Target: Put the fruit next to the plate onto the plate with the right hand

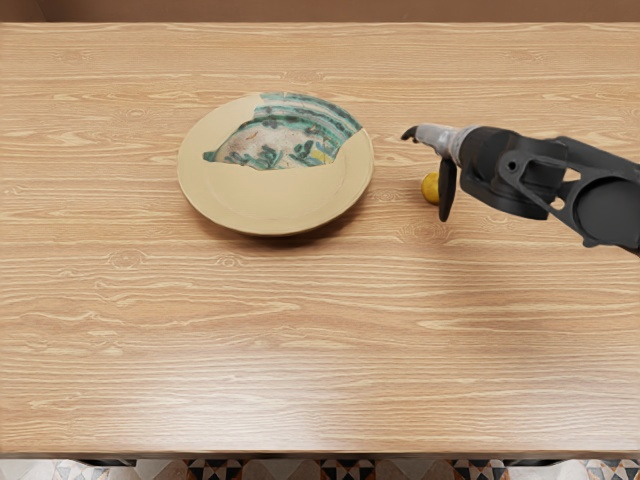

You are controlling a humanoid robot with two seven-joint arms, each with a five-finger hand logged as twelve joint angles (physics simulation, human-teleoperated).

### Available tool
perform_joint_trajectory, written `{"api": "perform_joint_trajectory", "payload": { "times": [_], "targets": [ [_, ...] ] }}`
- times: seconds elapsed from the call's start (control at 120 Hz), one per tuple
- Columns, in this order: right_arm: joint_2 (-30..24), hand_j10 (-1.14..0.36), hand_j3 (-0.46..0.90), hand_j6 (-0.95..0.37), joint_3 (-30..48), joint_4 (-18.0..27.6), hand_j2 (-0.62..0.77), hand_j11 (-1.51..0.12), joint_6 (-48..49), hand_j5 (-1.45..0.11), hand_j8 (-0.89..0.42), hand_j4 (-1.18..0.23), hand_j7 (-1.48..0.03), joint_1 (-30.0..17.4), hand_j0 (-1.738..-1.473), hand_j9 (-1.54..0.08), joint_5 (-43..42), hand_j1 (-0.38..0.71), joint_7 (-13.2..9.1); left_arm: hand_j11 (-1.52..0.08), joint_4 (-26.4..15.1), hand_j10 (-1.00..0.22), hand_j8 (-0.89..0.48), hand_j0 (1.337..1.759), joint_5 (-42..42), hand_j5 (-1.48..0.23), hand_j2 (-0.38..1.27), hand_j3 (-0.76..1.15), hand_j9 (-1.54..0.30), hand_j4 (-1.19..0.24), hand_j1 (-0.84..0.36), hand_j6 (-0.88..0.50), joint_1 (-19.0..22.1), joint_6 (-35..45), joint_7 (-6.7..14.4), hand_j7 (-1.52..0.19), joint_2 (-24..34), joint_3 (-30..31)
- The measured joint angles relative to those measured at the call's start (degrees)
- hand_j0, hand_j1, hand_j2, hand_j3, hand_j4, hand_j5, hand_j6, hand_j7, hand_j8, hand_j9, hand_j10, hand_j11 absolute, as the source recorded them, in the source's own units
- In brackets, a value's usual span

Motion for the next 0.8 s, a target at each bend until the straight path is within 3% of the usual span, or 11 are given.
{"api": "perform_joint_trajectory", "payload": {
  "times": [0.4,0.8],
  "targets": [
    [3.75,-0.18,0.0,-0.19,-4.01,-6.59,-0.03,-0.24,-7.04,-0.24,-0.18,-0.18,-0.24,-1.82,-1.658,-0.24,-3.54,-0.13,0.0,-0.02,0.0,-0.02,-0.02,1.658,0.0,-0.02,0.0,0.0,-0.02,-0.02,0.33,-0.02,0.02,0.0,0.0,-0.02,0.0,0.0],
    [4.82,-0.28,0.0,-0.29,-4.47,-8.79,-0.05,-0.37,-8.01,-0.37,-0.28,-0.28,-0.37,-2.1,-1.658,-0.37,-3.59,-0.01,0.0,-0.02,0.0,-0.02,-0.02,1.658,0.0,-0.02,0.0,0.0,-0.02,-0.02,0.33,-0.02,0.01,0.0,0.0,-0.02,0.0,0.0]
  ]
}}
